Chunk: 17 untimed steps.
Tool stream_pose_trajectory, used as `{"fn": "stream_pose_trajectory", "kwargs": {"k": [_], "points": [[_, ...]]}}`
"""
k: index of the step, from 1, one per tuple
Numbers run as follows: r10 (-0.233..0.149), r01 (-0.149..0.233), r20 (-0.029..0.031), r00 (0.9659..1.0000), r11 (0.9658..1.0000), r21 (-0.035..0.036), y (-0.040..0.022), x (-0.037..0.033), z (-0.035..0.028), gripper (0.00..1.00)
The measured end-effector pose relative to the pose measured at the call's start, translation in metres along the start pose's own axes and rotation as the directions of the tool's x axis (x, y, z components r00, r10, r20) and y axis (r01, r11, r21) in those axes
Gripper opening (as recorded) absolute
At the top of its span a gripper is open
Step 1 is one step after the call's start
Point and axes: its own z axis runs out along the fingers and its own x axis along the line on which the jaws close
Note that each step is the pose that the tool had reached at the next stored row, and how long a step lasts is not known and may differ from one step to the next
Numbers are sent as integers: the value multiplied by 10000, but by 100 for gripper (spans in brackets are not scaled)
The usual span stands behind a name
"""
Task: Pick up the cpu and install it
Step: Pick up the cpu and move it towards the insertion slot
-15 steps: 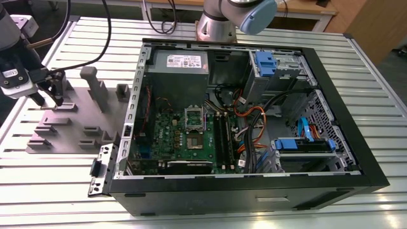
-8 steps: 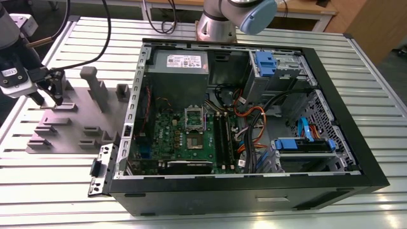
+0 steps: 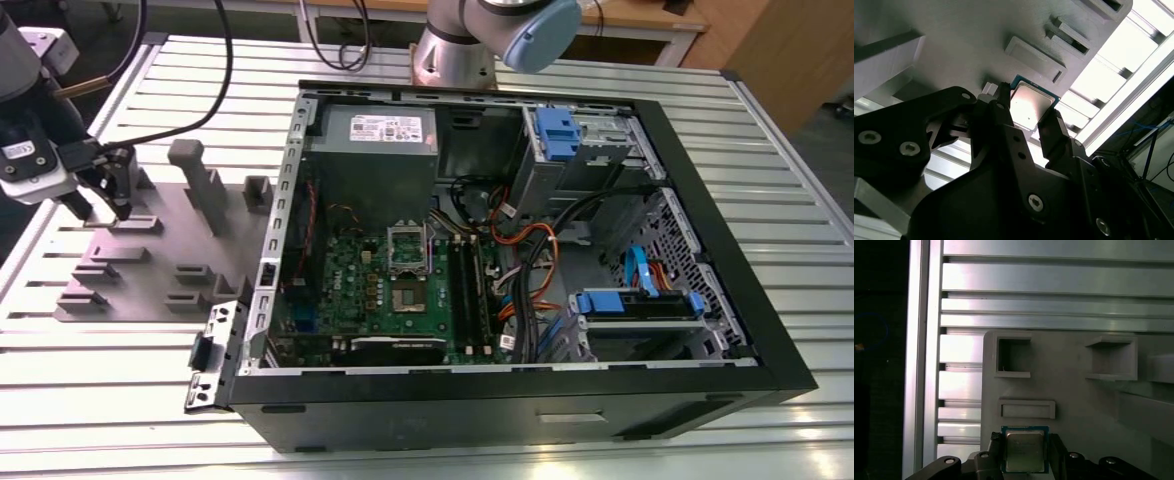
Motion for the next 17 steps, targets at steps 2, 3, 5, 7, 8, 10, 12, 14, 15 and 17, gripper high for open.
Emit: {"fn": "stream_pose_trajectory", "kwargs": {"k": [2, 3, 5, 7, 8, 10, 12, 14, 15, 17], "points": [[0, 0, 0, 10000, 10000, 0, 0, 0, -4, 47], [0, 0, 0, 10000, 10000, 0, 0, 0, -5, 47], [-1, 1, 0, 10000, 10000, 0, 0, 0, -8, 47], [0, 0, 0, 10000, 10000, 0, 0, 0, -12, 47], [0, 0, 0, 10000, 10000, 0, 0, 0, -15, 47], [0, 0, 0, 10000, 10000, 0, 1, 0, -20, 47], [-1, 1, 1, 10000, 10000, -1, 1, 0, -25, 47], [0, 0, 0, 10000, 10000, 0, 1, 0, -30, 47], [0, 0, 0, 10000, 10000, 0, 1, 0, -32, 47], [0, 0, 1, 10000, 10000, 0, 1, 0, -36, 47]]}}
